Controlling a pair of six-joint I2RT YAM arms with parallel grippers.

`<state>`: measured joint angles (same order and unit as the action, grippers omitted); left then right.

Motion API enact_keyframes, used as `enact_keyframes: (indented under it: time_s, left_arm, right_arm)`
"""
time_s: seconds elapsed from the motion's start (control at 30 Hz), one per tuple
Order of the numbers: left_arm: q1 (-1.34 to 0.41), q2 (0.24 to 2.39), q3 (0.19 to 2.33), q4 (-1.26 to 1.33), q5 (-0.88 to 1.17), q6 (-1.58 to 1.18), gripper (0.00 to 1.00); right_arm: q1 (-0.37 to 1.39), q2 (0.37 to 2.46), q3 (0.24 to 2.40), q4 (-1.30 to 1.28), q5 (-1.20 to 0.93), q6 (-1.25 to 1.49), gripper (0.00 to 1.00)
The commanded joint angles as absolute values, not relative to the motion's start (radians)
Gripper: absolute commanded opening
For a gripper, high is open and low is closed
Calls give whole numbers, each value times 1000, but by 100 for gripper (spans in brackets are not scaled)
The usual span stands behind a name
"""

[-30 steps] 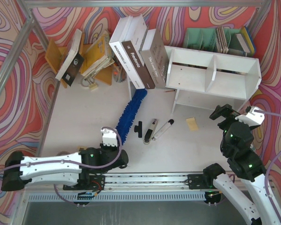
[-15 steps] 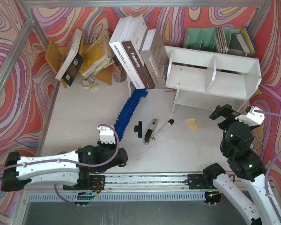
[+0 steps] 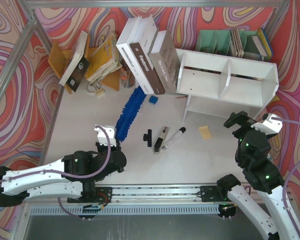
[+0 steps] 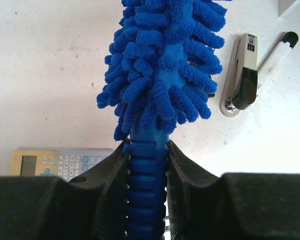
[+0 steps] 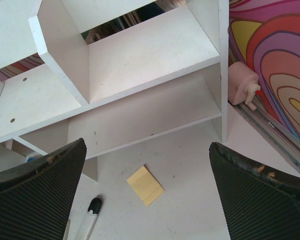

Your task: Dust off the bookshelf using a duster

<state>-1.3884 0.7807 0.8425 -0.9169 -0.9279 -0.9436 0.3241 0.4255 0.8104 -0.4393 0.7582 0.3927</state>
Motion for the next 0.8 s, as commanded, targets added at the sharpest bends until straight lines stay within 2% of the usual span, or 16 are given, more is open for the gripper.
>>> enact_keyframes:
  time_s: [0.0, 0.4, 0.77]
  left_arm:
    - [-1367, 781, 887, -854, -1102, -867, 0]
    - [-1369, 964, 978, -640, -951, -676, 0]
    - [-1414, 1156, 1059, -533, -800, -637, 0]
  right_arm:
    - [324, 413, 808, -437, 769, 389, 99]
    - [324, 411, 807, -436, 771, 385, 99]
    - [324, 407, 807, -434, 773, 380, 99]
